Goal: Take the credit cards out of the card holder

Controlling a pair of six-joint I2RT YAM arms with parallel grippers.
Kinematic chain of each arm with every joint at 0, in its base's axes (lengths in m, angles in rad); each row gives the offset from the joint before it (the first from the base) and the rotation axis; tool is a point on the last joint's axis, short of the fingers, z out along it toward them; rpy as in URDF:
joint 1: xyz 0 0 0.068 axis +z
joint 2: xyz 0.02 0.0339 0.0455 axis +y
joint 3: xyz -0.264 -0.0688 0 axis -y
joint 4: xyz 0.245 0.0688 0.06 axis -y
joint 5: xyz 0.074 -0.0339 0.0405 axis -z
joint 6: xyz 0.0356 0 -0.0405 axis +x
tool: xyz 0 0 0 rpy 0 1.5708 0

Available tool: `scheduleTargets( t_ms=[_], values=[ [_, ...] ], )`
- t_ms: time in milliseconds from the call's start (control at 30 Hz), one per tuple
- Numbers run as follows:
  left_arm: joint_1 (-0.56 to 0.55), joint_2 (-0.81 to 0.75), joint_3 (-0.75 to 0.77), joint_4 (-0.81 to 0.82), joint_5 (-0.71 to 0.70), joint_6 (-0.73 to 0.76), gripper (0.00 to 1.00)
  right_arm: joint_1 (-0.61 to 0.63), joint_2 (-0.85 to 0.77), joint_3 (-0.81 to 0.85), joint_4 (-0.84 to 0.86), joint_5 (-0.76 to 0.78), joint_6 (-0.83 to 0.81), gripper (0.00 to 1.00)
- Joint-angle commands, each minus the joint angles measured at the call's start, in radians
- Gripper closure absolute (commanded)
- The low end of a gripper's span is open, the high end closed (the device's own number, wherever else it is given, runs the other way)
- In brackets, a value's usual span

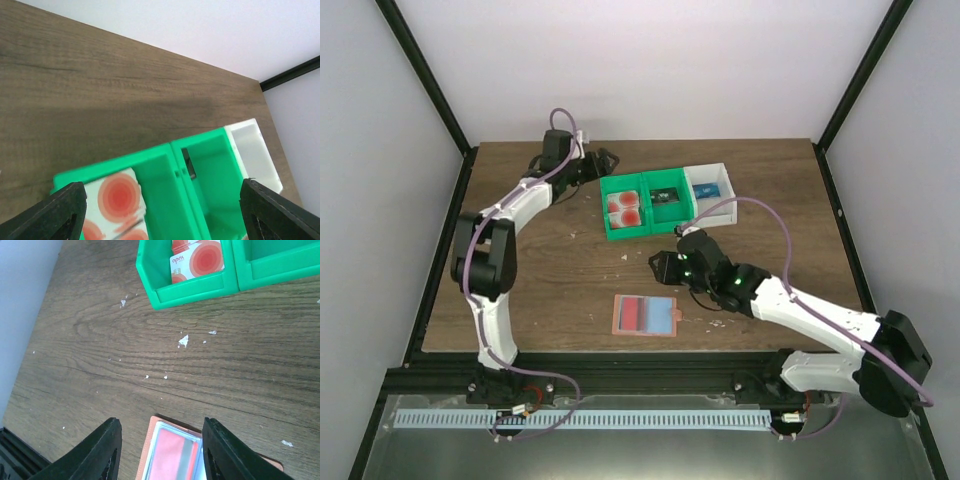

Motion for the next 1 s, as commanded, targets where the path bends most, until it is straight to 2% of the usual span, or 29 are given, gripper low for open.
scheduleTargets(
  t_ms=[0, 133, 233, 567, 733, 867, 967],
  values=[
    [0.028, 0.134, 0.132, -0.001, 0.077, 0.063, 0.14, 0.004, -0.047, -0.01, -0.03, 0.008, -0.005, 0.54],
    [0.029, 0.258, 0.271, -0.07, 0.125, 0.117, 0.15, 0.004, -0.075, -0.011, -0.06, 0.026, -0.014, 0.54],
    [0.029, 0.293, 0.279, -0.085, 0.152, 0.116, 0.16, 0.004, -0.103, -0.006, -0.077, 0.061, -0.012, 0.54],
    [0.028, 0.189, 0.048, 0.03, 0.2, 0.044, 0.21, 0.004, -0.151, 0.002, -0.09, 0.104, 0.006, 0.52],
    [0.025, 0.084, -0.089, 0.086, 0.219, 0.019, 0.22, 0.004, -0.096, -0.012, 0.004, 0.07, -0.008, 0.51],
    [0.025, 0.036, -0.147, 0.109, 0.223, 0.004, 0.22, 0.003, 0.042, 0.088, 0.042, 0.111, -0.109, 0.72],
    [0.025, 0.025, -0.149, 0.103, 0.209, -0.002, 0.23, -0.003, 0.176, 0.207, 0.02, 0.159, -0.182, 0.79]
  ],
)
